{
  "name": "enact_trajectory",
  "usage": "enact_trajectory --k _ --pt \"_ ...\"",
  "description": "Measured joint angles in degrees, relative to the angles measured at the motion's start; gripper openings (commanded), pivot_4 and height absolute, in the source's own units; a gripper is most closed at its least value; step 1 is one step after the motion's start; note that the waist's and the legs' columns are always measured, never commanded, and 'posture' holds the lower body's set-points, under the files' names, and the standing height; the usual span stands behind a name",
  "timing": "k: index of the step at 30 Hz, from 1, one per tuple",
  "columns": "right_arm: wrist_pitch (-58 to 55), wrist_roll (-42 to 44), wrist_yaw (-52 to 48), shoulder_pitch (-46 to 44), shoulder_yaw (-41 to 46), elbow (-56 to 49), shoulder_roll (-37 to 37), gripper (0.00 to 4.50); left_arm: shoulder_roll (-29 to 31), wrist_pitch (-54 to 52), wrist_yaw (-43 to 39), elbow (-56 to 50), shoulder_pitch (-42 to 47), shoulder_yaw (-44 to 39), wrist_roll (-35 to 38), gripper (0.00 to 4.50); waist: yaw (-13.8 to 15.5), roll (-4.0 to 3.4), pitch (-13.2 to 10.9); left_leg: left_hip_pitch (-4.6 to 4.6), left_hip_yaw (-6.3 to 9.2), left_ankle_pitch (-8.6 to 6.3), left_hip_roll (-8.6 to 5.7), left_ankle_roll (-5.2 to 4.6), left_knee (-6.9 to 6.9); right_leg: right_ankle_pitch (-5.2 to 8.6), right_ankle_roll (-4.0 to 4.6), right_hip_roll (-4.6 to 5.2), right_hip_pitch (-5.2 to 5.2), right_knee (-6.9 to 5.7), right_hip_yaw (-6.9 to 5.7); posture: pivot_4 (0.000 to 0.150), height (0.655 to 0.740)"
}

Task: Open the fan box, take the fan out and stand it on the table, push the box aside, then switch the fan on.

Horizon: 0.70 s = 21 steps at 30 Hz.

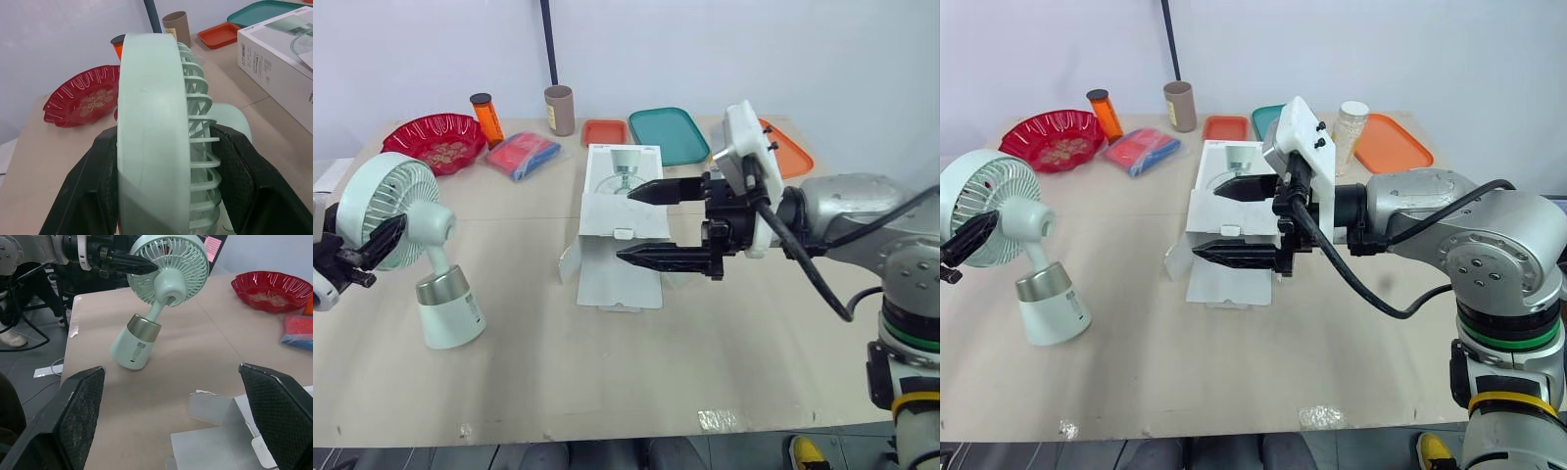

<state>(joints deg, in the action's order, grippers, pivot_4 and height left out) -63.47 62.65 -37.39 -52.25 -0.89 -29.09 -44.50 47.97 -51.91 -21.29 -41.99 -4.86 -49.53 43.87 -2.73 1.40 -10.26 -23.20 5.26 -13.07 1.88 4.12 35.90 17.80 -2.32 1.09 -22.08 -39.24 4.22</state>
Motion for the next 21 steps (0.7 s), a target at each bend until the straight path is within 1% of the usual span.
enact_trajectory --k 9,13,14,15,16,21 --pt "0.03 -2.1 -1.71 0.11 -0.08 0.05 0.08 4.5 0.11 -2.65 2.3 -0.91 1.25 -0.36 3.02 1.94 0.01 0.0 0.0 -0.01 0.01 0.0 0.0 0.0 -0.01 0.0 -0.01 0.0 -0.01 0.0 0.0 0.15 0.74" --pt "0.13 -2.5 -2.47 0.4 -0.4 0.04 0.54 4.5 0.9 -4.89 4.93 -0.68 6.26 1.34 6.46 1.94 0.03 0.08 -0.02 -0.06 0.08 0.0 -0.01 0.0 0.05 0.0 0.0 -0.01 -0.01 0.0 -0.06 0.15 0.74" --pt "0.27 -2.83 -2.59 0.5 -0.47 0.05 0.6 4.5 1.63 -5.28 5.77 -0.16 8.75 2.29 7.21 1.94 0.04 0.11 -0.03 -0.07 0.09 0.0 -0.01 0.0 0.06 0.0 -0.01 -0.01 -0.01 0.0 -0.08 0.15 0.74" --pt "0.53 -3.42 -2.81 0.57 -0.68 0.07 0.88 4.5 3.53 -5.71 7.74 0.95 13.76 3.29 8.35 1.94 0.11 0.14 -0.04 -0.09 0.13 0.0 -0.02 0.0 0.08 0.0 0.0 -0.01 0.0 0.0 -0.11 0.15 0.74" --pt "0.78 -3.67 -2.94 0.56 -0.77 0.08 0.96 4.5 4.8 -5.71 8.73 1.22 15.8 3.64 8.56 1.94 0.1 0.19 -0.03 -0.13 0.15 0.0 -0.07 0.0 0.09 0.01 -0.04 0.03 -0.01 0.03 -0.11 0.15 0.74" --pt "0.89 -4.4 -3.46 0.64 -0.81 0.13 1.03 4.5 7.08 -5.74 9.6 3.64 18.28 6.07 7.91 1.94 -0.16 0.18 -0.04 -0.13 0.03 -0.03 -0.04 -0.05 0.02 0.02 -0.03 0.04 -0.14 0.0 -0.09 0.15 0.74"
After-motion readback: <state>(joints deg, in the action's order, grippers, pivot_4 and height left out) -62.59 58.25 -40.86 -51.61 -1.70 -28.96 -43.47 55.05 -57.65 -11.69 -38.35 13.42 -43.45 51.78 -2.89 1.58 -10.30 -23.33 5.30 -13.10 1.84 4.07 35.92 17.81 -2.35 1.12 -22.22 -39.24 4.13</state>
